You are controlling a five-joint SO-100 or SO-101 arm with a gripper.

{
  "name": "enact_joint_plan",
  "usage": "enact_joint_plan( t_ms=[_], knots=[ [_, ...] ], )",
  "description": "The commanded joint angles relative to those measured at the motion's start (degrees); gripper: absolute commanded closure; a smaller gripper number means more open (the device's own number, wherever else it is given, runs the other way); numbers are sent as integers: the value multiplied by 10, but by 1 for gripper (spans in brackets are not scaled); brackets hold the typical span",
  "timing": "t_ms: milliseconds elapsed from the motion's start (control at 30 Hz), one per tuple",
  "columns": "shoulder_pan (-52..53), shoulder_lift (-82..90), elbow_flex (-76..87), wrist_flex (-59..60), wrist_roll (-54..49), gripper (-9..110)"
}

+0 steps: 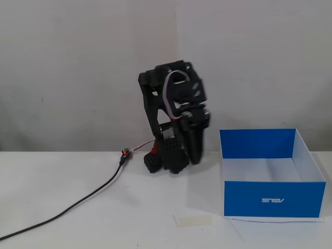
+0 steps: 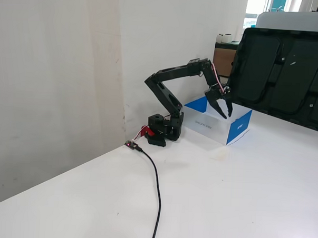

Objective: Pick the gray block and keep it in the box.

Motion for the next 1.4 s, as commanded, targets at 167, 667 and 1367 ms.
enact_joint_plan(
  t_ms=[167,667,1367],
  knots=[
    [145,142,160,-102,-24,101],
    [212,330,400,-220,13,101],
    [250,669,557,-107,43,101]
  ],
)
